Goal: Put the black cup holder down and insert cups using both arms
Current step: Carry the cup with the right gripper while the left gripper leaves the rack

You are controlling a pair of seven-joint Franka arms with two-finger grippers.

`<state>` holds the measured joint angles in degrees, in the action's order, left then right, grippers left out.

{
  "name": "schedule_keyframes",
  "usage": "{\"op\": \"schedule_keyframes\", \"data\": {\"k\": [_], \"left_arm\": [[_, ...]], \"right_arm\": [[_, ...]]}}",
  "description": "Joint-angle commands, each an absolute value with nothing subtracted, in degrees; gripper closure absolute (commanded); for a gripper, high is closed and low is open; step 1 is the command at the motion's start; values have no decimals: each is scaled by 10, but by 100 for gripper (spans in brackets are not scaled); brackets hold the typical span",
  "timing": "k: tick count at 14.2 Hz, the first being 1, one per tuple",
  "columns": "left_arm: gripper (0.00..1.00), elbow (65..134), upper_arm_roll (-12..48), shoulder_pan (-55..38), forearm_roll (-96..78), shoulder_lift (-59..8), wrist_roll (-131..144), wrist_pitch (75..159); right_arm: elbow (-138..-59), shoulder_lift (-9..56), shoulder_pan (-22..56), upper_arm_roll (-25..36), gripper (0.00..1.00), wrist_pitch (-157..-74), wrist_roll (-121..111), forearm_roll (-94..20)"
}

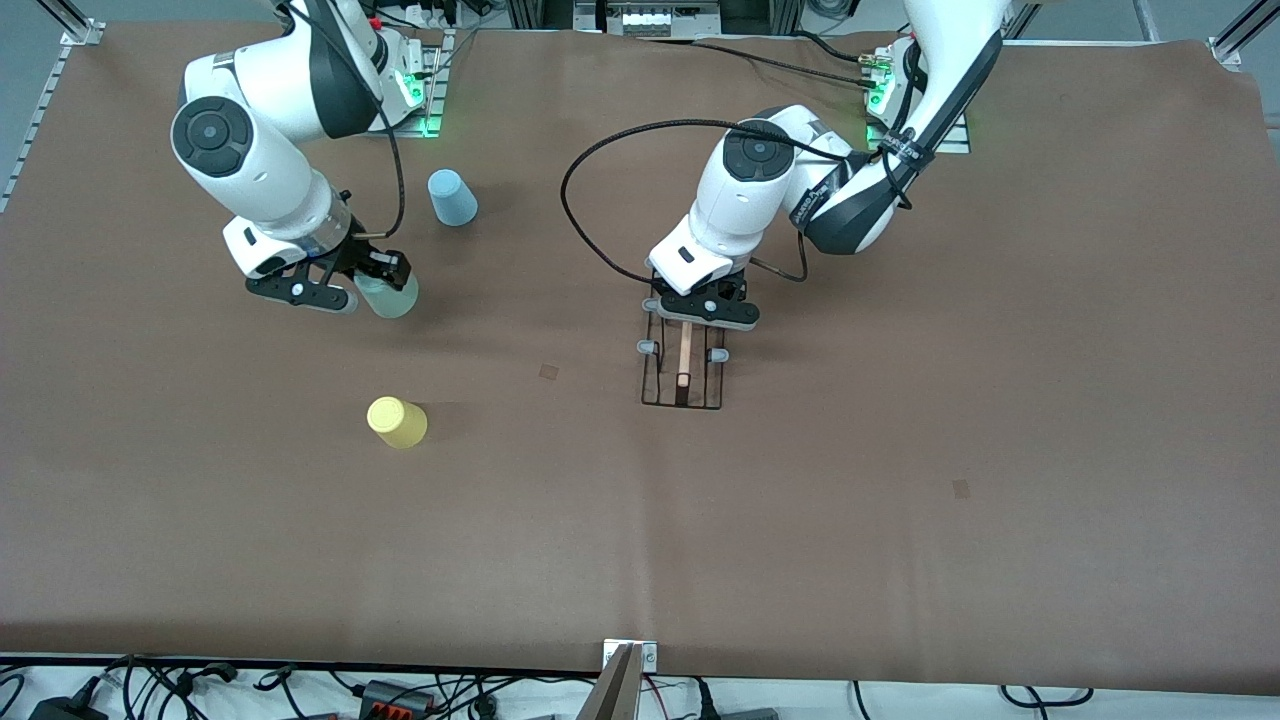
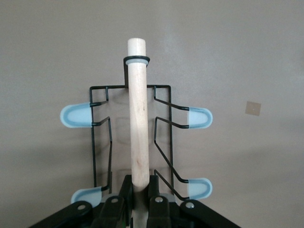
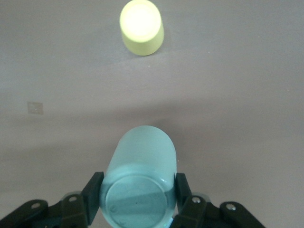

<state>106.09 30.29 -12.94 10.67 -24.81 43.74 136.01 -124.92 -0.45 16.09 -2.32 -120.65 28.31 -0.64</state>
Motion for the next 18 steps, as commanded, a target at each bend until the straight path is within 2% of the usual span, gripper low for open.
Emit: {"op": "schedule_keyframes", "data": {"k": [1,4,7,11,13,16,18], "left_arm": [[0,1039,300,-133,128,-256,456,1354],[0,1034,298,-114,142,-231,454,1329],[0,1034,301,-65,145,-175,440,1233],[0,1030,299,22,145,-120,277,1100],[0,1030,299,64,145,-105,195,1058],[0,1010,300,143,145,-90,44,1014],[0,950,300,177,143,-92,-56,935]], "right_arm": [[-1241,9,174,-24,86,-1203,287,-3],[-1241,10,174,-24,86,-1203,287,-3],[-1237,9,176,-24,86,-1196,306,-10],[-1186,17,260,-31,86,-1171,500,-15],[-1149,27,286,-74,86,-1175,621,-22],[-1054,96,358,-85,86,-1178,778,-40],[-991,147,400,-85,86,-1181,861,-35]]}}
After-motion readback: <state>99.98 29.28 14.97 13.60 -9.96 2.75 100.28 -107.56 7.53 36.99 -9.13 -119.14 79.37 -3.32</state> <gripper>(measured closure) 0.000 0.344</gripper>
